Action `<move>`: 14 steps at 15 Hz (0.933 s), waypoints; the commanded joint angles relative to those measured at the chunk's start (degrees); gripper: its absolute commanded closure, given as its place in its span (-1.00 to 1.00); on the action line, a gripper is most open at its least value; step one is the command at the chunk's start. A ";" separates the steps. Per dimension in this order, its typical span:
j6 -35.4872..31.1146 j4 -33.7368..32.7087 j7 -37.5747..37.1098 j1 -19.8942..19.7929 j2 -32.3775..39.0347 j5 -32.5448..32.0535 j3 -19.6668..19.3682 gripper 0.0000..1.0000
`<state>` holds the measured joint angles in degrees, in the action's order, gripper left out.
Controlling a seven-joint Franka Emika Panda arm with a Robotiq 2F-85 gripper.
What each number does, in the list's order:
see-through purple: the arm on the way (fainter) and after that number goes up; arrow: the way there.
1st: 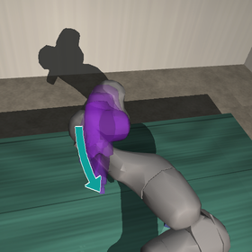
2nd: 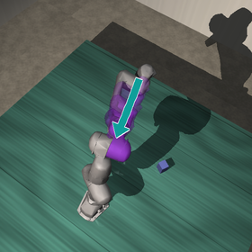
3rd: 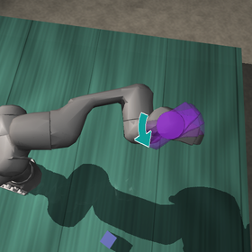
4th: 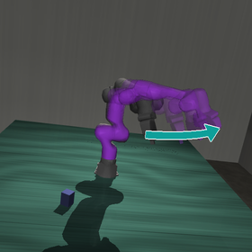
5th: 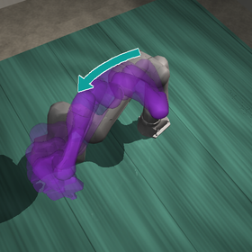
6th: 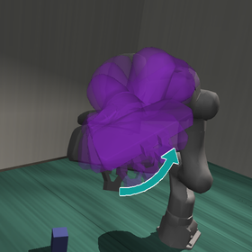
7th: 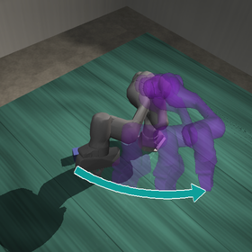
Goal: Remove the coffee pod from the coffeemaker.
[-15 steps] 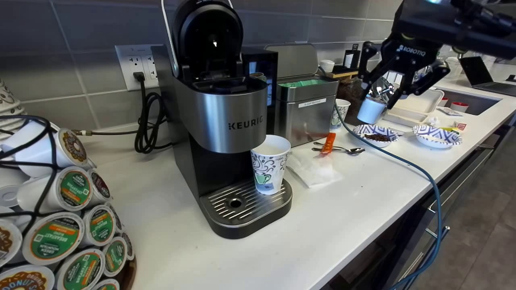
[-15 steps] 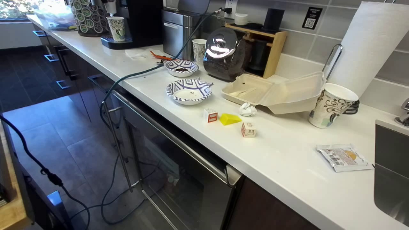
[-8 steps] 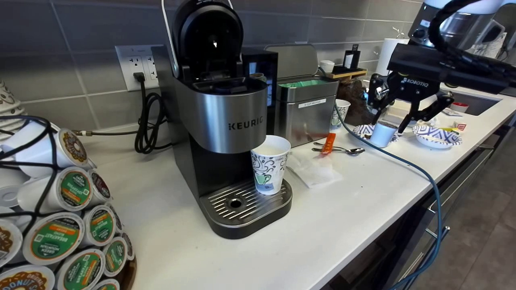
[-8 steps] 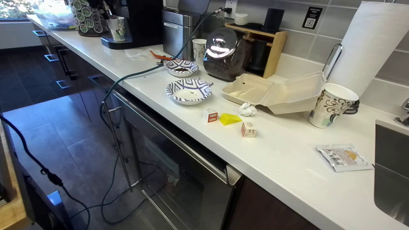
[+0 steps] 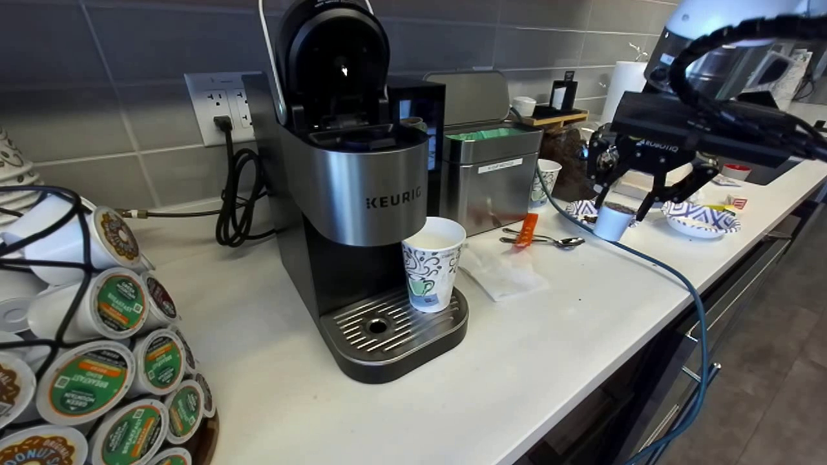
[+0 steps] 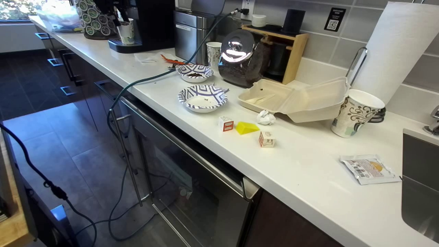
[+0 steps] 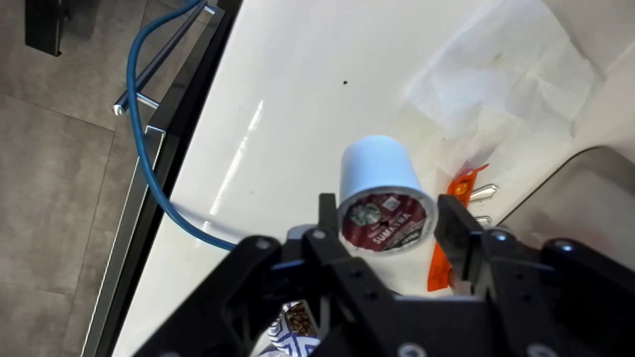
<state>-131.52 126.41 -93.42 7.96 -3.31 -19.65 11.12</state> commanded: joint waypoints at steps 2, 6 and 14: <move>-1.91 -1.39 -8.68 -0.06 6.98 -7.89 -0.74 0.45; -2.71 -3.17 -13.94 1.01 11.81 -12.04 -2.95 0.45; -4.72 -6.26 -15.41 3.15 17.60 -11.75 -6.92 0.45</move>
<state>-135.12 121.65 -106.45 9.45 12.20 -30.32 5.89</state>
